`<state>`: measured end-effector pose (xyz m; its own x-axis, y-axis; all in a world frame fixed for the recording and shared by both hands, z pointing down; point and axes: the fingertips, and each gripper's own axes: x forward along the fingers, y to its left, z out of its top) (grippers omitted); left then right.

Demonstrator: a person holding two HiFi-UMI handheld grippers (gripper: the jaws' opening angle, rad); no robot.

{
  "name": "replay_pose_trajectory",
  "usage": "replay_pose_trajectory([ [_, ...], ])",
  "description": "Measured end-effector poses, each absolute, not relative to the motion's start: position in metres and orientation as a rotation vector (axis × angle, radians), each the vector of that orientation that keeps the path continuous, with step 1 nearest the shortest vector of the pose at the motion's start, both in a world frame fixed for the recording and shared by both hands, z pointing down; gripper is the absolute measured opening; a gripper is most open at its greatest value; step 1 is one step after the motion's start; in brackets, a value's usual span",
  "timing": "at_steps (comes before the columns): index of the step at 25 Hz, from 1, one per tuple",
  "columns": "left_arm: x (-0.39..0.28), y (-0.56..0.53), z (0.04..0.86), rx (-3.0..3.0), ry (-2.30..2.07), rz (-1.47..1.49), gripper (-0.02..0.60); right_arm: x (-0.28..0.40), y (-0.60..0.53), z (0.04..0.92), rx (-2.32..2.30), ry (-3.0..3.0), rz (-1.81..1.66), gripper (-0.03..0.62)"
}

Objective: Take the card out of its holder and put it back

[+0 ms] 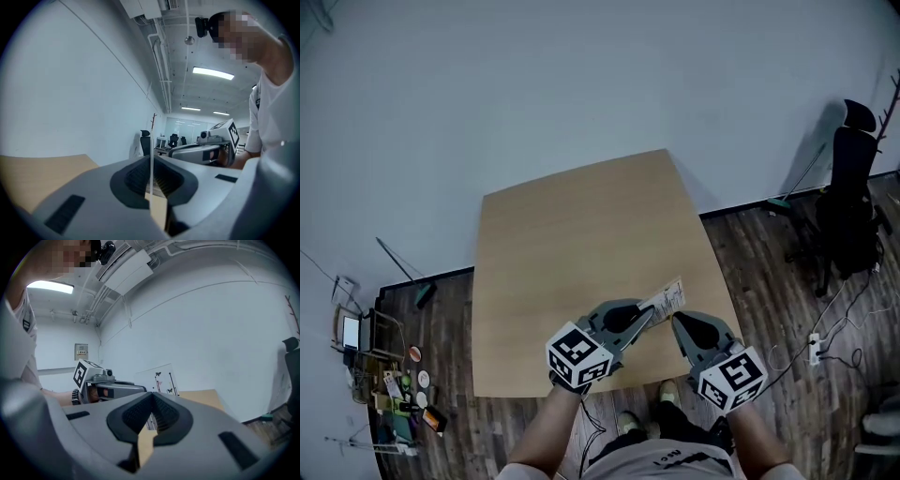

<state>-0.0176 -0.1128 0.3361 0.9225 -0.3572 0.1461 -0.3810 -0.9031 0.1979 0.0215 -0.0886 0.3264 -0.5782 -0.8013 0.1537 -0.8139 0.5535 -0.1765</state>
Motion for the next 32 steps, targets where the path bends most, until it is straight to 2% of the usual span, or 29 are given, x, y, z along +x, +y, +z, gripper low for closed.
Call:
replay_pose_trajectory([
  [7,-0.023,-0.097,0.294,2.874,-0.587,0.072,0.025,0.014,-0.073,0.284,1.411,-2.786,0.258,0.014],
  [17,-0.030,-0.079,0.283,2.866,-0.607,0.036,0.025,0.013,-0.056,0.269,1.425,-2.806,0.210,0.014],
  [25,-0.041,-0.075,0.291,2.848,-0.605,0.055,0.025,0.007,-0.049,0.268,1.444,-2.806,0.214,0.014],
  [32,-0.032,-0.092,0.331,2.820,-0.570,0.126,0.025,0.025,-0.063,0.294,1.484,-2.772,0.305,0.014],
])
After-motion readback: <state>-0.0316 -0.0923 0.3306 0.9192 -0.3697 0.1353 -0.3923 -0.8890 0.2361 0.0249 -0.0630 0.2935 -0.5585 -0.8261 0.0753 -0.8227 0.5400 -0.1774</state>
